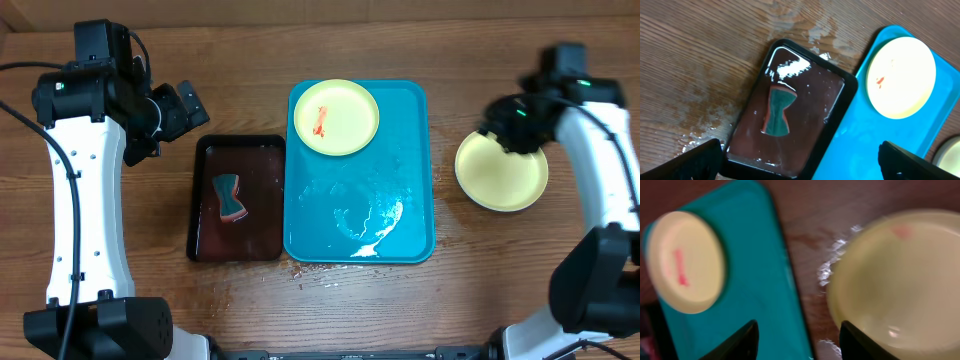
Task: Clean dirty plates on tray and stack at the side
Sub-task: 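Carry the yellow plate right and stack it on the white plate, then move right gripper to grip the edge of the remaining yellow plate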
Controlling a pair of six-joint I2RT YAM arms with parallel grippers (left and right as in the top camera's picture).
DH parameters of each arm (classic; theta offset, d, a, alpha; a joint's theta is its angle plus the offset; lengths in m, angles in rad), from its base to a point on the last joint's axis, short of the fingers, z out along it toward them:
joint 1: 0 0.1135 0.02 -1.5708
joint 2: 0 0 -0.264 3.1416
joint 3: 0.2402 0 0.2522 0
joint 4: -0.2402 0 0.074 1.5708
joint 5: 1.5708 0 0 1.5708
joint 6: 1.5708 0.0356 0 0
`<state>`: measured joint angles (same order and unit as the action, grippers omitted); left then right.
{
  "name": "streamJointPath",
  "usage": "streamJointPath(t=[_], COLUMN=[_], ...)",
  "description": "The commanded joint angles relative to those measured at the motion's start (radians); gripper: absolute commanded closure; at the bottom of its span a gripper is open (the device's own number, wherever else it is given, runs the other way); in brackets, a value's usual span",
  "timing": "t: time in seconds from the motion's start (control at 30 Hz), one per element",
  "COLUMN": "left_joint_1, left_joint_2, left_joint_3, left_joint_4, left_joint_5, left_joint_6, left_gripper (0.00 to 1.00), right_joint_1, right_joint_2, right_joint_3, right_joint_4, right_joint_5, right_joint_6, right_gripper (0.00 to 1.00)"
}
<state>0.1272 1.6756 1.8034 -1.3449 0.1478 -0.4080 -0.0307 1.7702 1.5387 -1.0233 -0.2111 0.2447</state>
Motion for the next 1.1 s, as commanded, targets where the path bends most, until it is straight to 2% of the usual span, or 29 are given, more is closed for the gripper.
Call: streamJointPath(t=[0.0, 0.27, 0.47, 0.6, 0.63, 0.7, 0.73, 0.87, 1.07], left_joint_1=[0.009, 0.006, 0.002, -0.001, -0.003, -0.010, -0.015, -0.047, -0.130], left_joint_2=[-0.021, -0.021, -0.021, -0.021, -0.021, -0.021, -0.021, -0.021, -0.018], left_joint_3=[0.017, 0.017, 0.017, 0.017, 0.017, 0.017, 0.017, 0.017, 0.015], left_joint_4=[0.003, -0.009, -0.009, -0.010, -0.010, -0.009, -0.009, -0.010, -0.033], left_joint_5=[0.046, 0.064, 0.064, 0.064, 0.064, 0.064, 0.064, 0.072, 0.045], left_joint_6=[0.045, 0.087, 0.105, 0.126, 0.137, 0.152, 0.155, 0.192, 0.241], left_gripper=[0.00, 0.00, 0.00, 0.00, 0.00, 0.00, 0.00, 0.00, 0.00], right_joint_1=[0.136, 0.365, 0.383, 0.379, 0.379, 0.379, 0.380, 0.380, 0.372], right_joint_2=[-0.025, 0.130, 0.313, 0.403, 0.416, 0.425, 0.425, 0.387, 0.211], right_joint_3=[0.027, 0.026, 0.026, 0.026, 0.026, 0.026, 0.026, 0.028, 0.028], right_joint_4=[0.082, 0.344, 0.517, 0.562, 0.563, 0.555, 0.547, 0.459, 0.177], right_joint_5=[0.000, 0.256, 0.326, 0.323, 0.322, 0.322, 0.322, 0.323, 0.323], right_joint_6=[-0.071, -0.070, -0.070, -0.066, -0.062, -0.063, -0.062, -0.001, 0.080], right_gripper=[0.45, 0.42, 0.38, 0.38, 0.46, 0.83, 0.96, 0.96, 0.96])
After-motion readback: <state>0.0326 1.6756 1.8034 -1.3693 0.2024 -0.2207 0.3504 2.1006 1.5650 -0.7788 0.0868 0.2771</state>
